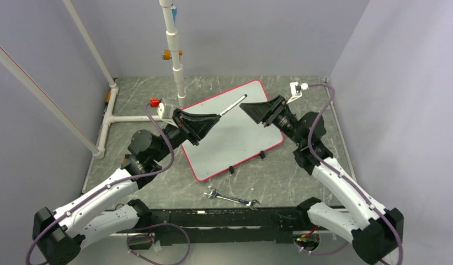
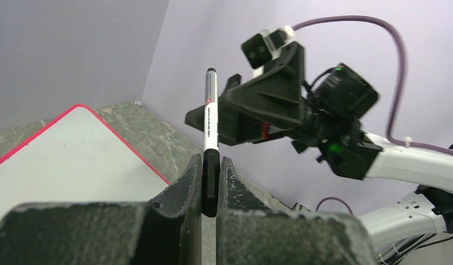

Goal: Write a sentence on the whiteboard
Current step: Pass from the left arm to the right

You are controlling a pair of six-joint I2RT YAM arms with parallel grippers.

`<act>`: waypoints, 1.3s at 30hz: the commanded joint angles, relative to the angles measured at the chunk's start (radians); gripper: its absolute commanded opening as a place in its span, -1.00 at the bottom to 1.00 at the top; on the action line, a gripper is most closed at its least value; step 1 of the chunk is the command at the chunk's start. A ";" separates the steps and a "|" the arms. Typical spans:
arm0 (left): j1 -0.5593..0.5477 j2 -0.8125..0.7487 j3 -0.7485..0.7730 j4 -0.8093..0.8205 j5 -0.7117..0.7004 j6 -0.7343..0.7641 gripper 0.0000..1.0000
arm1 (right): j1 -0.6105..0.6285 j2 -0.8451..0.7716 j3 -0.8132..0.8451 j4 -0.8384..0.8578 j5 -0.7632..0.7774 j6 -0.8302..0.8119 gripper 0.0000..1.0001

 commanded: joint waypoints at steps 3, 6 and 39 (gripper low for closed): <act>0.040 -0.072 0.104 -0.169 0.084 0.011 -1.00 | -0.147 0.126 0.075 0.241 -0.591 -0.006 0.48; 0.071 -0.084 0.137 -0.255 0.122 0.000 -1.00 | -0.150 0.150 0.118 0.245 -0.679 -0.035 0.55; 0.165 -0.104 0.318 -0.552 0.560 0.108 -1.00 | -0.039 0.225 0.252 0.241 -0.901 -0.108 0.24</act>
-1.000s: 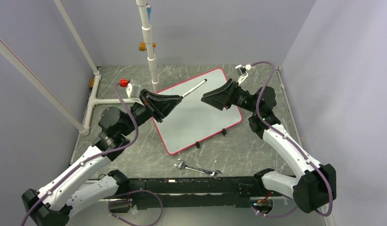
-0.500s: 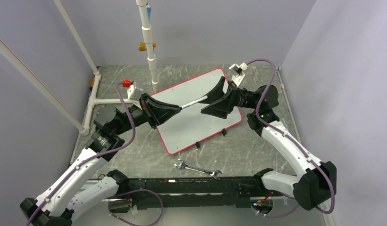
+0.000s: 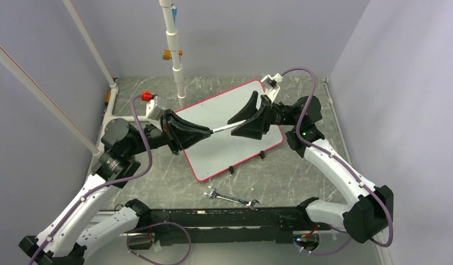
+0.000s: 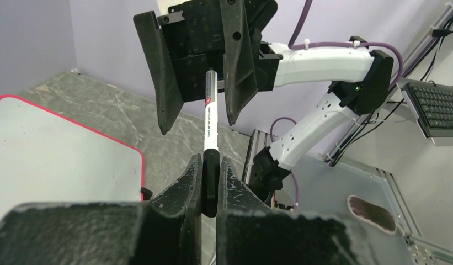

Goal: Write a sentence on the whiteboard
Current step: Pass from the left arm to the right

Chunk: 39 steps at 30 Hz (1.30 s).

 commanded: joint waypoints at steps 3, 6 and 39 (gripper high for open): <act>0.002 0.041 0.110 -0.155 0.054 0.094 -1.00 | 0.031 -0.004 0.061 -0.042 -0.018 -0.081 0.12; 0.002 0.061 0.136 -0.183 0.055 0.108 -1.00 | 0.047 -0.007 0.071 -0.093 0.000 -0.128 -0.01; 0.004 0.071 0.062 -0.081 0.055 0.091 -1.00 | 0.098 0.033 0.101 -0.055 0.037 -0.130 -0.25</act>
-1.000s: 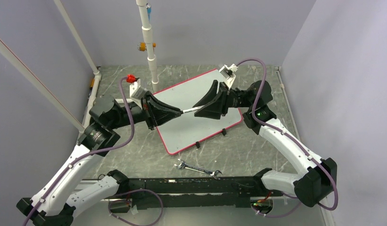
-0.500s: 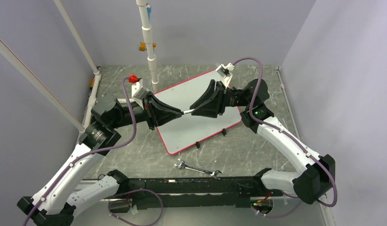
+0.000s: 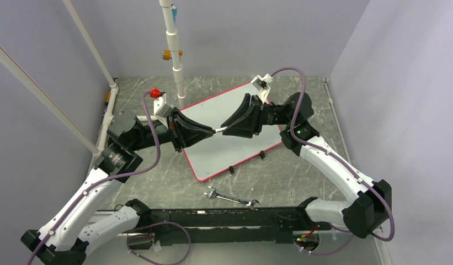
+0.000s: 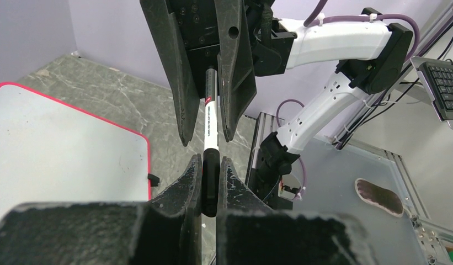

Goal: Write a sentence on the whiteboard
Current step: Pass from the left arm to the right

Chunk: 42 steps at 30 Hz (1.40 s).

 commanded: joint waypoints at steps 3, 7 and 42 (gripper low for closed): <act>0.003 -0.001 -0.015 0.038 0.012 -0.002 -1.00 | 0.007 -0.004 0.038 0.066 0.011 -0.005 -0.26; 0.002 -0.002 -0.017 0.036 0.005 0.002 -1.00 | 0.010 -0.003 0.039 0.080 0.007 0.005 -0.27; 0.039 0.000 -0.035 0.008 -0.007 0.043 -1.00 | 0.035 -0.010 0.050 0.034 -0.009 -0.039 -0.33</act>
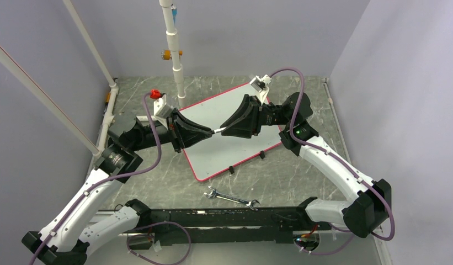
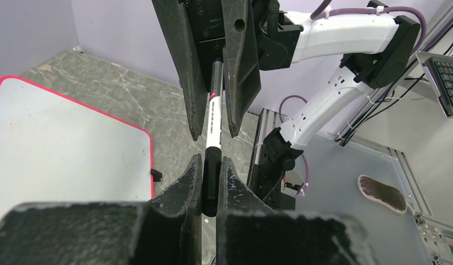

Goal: Write a sentence on the whiteboard
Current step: Pass from the left arm to the right

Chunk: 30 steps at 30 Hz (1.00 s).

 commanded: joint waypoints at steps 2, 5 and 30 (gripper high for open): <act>0.016 0.002 -0.009 0.006 -0.014 0.032 -1.00 | 0.022 -0.011 0.045 0.052 -0.010 -0.012 -0.32; 0.017 0.006 -0.008 -0.013 -0.003 0.033 -1.00 | 0.022 -0.009 0.044 0.056 -0.010 -0.008 -0.32; 0.020 0.022 0.005 -0.058 -0.006 0.060 -0.73 | 0.055 0.000 0.044 0.010 0.032 -0.056 -1.00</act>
